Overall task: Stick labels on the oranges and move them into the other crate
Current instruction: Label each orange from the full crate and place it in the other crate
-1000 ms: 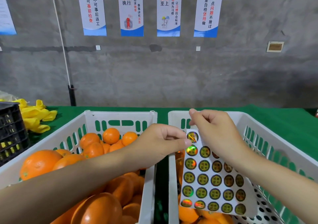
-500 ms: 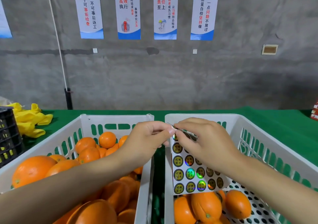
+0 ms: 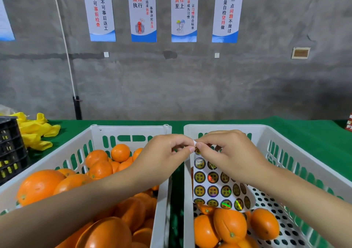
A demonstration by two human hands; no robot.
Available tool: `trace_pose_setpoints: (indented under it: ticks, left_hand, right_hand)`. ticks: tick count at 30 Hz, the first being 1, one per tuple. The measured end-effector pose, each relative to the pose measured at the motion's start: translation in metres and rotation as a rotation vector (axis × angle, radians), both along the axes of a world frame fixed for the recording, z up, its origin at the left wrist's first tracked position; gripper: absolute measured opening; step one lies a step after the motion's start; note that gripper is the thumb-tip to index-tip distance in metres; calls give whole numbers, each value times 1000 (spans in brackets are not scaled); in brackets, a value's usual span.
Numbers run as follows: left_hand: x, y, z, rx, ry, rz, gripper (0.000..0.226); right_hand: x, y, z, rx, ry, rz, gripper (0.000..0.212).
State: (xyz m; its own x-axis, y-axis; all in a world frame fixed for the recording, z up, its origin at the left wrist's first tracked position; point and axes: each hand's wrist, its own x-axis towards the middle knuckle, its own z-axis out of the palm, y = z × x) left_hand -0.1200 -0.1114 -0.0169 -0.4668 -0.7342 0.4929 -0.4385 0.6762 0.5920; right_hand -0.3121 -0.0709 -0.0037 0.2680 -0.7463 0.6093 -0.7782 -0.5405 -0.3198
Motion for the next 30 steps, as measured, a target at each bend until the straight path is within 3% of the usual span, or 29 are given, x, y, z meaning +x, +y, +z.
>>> trace_pose_setpoints:
  ticks: [9, 16, 20, 25, 30]
  left_hand:
    - [1, -1, -1, -9, 16, -34, 18]
    - [-1, 3, 1, 193, 81, -164, 11]
    - [-7, 13, 2, 391, 116, -294, 9]
    - [-12, 18, 4, 533, 173, -354, 12]
    - [0, 11, 8, 358, 99, -311, 17]
  right_hand:
    - [3, -4, -5, 94, -320, 27, 20]
    - [-3, -9, 1, 33, -542, -63, 22]
    - [-5, -8, 6, -69, -417, -75, 19]
    - [0, -16, -8, 92, -296, -17, 21]
    - [-1, -19, -14, 190, -232, 50, 24]
